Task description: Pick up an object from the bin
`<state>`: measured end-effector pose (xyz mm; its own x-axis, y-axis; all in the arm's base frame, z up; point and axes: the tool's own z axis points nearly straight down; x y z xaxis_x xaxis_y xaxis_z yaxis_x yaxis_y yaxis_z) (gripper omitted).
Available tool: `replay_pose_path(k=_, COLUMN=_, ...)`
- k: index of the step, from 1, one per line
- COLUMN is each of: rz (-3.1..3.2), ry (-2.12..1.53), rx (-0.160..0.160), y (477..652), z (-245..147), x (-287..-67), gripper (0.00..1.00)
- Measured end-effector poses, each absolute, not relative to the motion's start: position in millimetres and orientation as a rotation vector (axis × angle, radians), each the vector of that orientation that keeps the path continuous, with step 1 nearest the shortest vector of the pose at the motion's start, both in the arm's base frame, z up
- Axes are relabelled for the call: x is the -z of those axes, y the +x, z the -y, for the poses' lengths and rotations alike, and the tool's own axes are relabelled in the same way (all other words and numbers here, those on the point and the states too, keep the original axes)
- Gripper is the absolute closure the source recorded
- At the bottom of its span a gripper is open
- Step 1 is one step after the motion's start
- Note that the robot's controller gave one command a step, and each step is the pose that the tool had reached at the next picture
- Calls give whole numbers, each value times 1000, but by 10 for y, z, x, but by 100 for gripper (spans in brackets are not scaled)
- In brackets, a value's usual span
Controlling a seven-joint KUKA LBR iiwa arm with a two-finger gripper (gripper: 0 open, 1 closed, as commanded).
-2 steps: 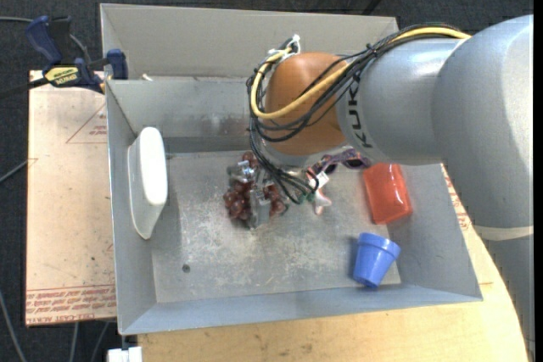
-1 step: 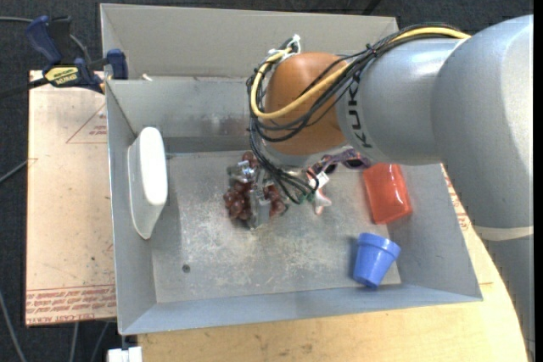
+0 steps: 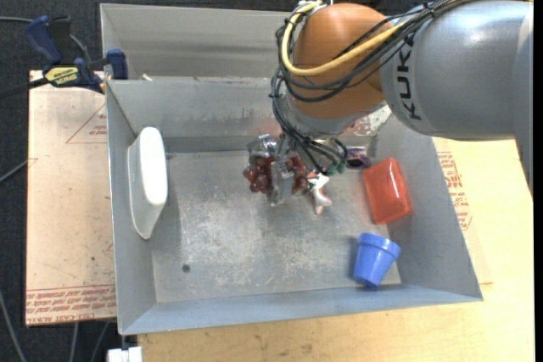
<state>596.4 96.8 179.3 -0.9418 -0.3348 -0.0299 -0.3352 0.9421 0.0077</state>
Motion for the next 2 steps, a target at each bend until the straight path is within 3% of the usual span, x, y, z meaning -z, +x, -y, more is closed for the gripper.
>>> replay_pose_path(k=1, rz=-3068, ry=-529, rx=-20, y=5964, z=-967, x=-1792, gripper=100)
replay_pose_path(k=2, rz=-2994, ry=-805, rx=-15, y=5899, z=-1032, x=-3546, gripper=100)
